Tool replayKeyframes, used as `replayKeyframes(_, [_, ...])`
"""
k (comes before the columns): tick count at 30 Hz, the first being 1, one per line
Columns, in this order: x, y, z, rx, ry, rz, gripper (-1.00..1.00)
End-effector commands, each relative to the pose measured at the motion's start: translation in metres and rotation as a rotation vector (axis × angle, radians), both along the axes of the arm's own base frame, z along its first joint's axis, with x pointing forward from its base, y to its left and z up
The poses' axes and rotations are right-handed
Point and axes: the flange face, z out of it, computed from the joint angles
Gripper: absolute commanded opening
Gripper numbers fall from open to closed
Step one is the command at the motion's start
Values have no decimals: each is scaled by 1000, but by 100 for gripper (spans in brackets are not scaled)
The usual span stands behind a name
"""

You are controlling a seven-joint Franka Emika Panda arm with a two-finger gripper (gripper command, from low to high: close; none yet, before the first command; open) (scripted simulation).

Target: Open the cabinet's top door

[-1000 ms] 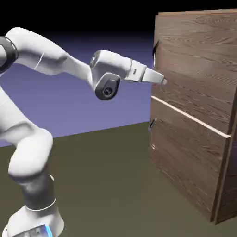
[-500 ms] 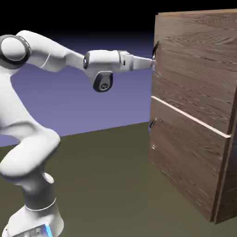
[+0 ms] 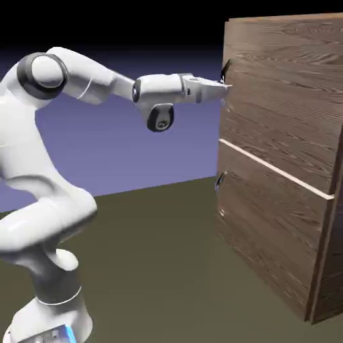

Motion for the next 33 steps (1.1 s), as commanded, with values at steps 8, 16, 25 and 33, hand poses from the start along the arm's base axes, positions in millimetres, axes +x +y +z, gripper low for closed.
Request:
replayKeyframes(8, [-27,-9,0,0,1,61,-100])
replayKeyframes(16, [-53,-19,0,2,0,121,-100])
replayKeyframes(25, [-87,-35,0,0,0,203,-100])
replayKeyframes(33, [-112,-49,0,0,0,262,-100])
